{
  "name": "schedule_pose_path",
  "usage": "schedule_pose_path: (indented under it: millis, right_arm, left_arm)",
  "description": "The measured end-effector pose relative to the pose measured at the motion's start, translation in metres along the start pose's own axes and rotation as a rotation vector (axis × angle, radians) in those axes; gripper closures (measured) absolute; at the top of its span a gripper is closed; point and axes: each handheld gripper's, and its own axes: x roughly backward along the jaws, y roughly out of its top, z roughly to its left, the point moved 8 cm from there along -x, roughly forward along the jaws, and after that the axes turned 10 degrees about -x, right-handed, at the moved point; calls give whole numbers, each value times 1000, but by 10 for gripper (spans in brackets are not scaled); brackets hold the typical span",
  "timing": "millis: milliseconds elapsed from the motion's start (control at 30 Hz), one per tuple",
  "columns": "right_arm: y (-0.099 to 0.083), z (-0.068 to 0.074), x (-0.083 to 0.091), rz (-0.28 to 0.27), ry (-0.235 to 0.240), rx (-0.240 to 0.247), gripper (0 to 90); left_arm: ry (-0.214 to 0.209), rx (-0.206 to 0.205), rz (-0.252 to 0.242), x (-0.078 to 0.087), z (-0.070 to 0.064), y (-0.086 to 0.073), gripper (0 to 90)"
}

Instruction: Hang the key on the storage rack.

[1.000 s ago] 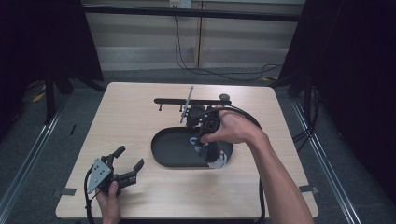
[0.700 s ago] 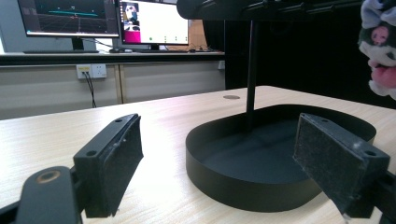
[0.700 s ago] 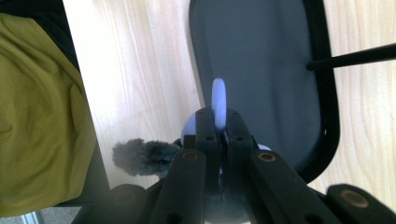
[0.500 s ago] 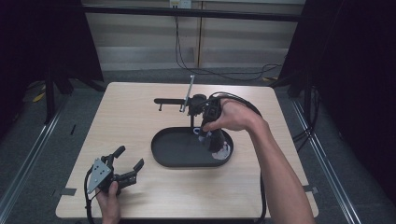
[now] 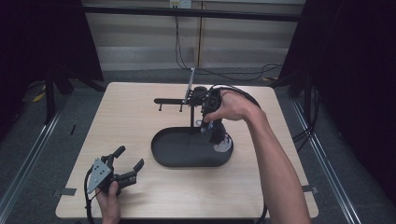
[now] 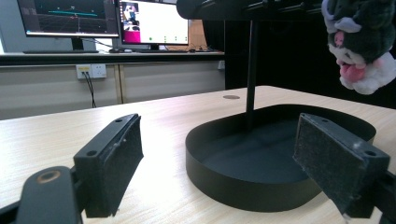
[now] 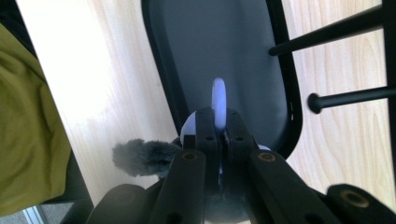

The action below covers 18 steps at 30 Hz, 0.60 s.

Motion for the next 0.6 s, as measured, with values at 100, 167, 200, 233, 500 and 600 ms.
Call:
schedule_pose_path:
  millis: [100, 167, 200, 233, 500, 600]
  right_arm:
    - [2, -4, 1, 4, -1, -10, 873]
    - [3, -8, 3, 12, -5, -10, 873]
    - [4, -10, 3, 10, -13, -10, 873]
    - [4, -11, 4, 12, -14, -18, 873]
    - [5, -23, 4, 19, -22, -41, 873]
    - [6, -28, 4, 6, -19, -53, 873]
  left_arm:
    - [-2, 0, -8, -1, 0, 0, 153]
    - [4, 5, -11, -1, 0, 1, 153]
    - [2, 6, -11, -1, 0, 1, 153]
    - [0, 6, -12, -1, -1, 1, 153]
    - [0, 5, -14, -1, -1, 1, 154]
    - [-1, 5, -14, -1, -1, 1, 153]
